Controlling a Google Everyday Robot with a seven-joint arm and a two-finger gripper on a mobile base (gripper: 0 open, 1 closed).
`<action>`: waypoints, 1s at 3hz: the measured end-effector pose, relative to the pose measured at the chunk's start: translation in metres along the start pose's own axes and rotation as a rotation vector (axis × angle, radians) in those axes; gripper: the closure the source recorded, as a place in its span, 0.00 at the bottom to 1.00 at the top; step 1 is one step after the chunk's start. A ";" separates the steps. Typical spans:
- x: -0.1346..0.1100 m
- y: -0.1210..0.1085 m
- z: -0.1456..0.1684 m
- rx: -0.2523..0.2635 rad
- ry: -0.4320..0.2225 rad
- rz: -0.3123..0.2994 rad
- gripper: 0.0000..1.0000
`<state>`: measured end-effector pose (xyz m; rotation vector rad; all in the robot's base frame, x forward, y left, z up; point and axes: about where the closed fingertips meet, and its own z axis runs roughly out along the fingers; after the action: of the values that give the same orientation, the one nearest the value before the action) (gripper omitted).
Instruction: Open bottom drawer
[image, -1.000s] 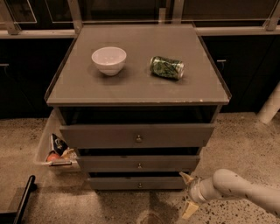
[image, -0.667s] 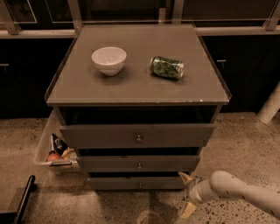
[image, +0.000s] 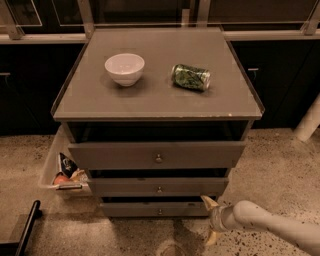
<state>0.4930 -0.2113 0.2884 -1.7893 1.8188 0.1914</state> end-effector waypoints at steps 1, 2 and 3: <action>0.020 -0.012 0.037 0.024 -0.006 -0.106 0.00; 0.020 -0.012 0.037 0.024 -0.006 -0.106 0.00; 0.023 -0.012 0.047 0.019 -0.019 -0.084 0.00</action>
Offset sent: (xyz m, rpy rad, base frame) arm 0.0437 -0.0023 -0.0619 -0.0144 -0.0937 0.1238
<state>0.5193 -0.2096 0.2422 -1.8404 1.7223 0.1574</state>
